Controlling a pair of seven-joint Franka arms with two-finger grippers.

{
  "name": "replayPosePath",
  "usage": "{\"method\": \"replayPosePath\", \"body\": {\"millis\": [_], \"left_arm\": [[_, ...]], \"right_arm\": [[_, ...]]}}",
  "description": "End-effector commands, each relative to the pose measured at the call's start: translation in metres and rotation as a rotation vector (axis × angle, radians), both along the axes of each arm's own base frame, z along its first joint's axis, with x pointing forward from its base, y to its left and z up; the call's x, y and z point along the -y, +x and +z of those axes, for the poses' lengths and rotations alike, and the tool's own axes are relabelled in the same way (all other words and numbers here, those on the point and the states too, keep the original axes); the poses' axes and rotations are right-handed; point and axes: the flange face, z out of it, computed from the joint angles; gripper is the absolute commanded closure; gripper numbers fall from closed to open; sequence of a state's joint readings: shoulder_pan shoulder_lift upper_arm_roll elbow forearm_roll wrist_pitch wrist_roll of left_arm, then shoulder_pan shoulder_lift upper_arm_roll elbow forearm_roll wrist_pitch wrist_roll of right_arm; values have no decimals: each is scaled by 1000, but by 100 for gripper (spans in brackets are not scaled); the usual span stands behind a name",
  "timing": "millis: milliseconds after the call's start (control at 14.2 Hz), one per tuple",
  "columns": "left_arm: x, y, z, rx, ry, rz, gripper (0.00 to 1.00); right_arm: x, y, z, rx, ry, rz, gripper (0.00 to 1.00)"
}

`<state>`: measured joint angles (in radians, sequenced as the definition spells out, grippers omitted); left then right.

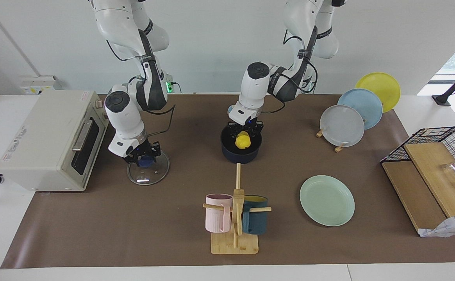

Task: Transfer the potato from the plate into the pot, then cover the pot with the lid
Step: 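Carry the potato into the pot with the left gripper while the right lifts the lid, then release the potato with the left gripper while the right carries the lid over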

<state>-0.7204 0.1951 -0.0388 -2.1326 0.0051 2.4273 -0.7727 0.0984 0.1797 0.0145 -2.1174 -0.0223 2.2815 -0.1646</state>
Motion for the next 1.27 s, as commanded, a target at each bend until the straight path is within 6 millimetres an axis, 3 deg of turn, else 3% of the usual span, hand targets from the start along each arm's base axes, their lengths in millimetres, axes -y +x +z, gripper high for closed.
{"method": "replayPosePath", "body": {"millis": [0,212,495,565,636,918,989,1201], "left_arm": [[2,-1,-13,26,19,-5,100],[1,-3,-14,18,36,-18,100],[-5,0,-12,7,72,-107,100],[-7,3,-7,5,77,-127,39],[-11,6,0,2,83,-125,0],[-26,36,56,-44,64,-56,0],[-30,43,74,-51,47,-49,0],[-74,77,145,-76,-4,-14,0]], "right_arm": [[-22,8,35,-13,22,44,57],[-65,16,77,-32,28,5,57],[-116,9,102,-34,36,-35,57],[-124,10,111,-40,35,-54,57],[-134,8,117,-42,35,-69,57],[-146,4,118,-40,38,-87,57],[-160,-1,118,-43,41,-92,57],[-212,-24,124,-26,47,-169,57]]}}
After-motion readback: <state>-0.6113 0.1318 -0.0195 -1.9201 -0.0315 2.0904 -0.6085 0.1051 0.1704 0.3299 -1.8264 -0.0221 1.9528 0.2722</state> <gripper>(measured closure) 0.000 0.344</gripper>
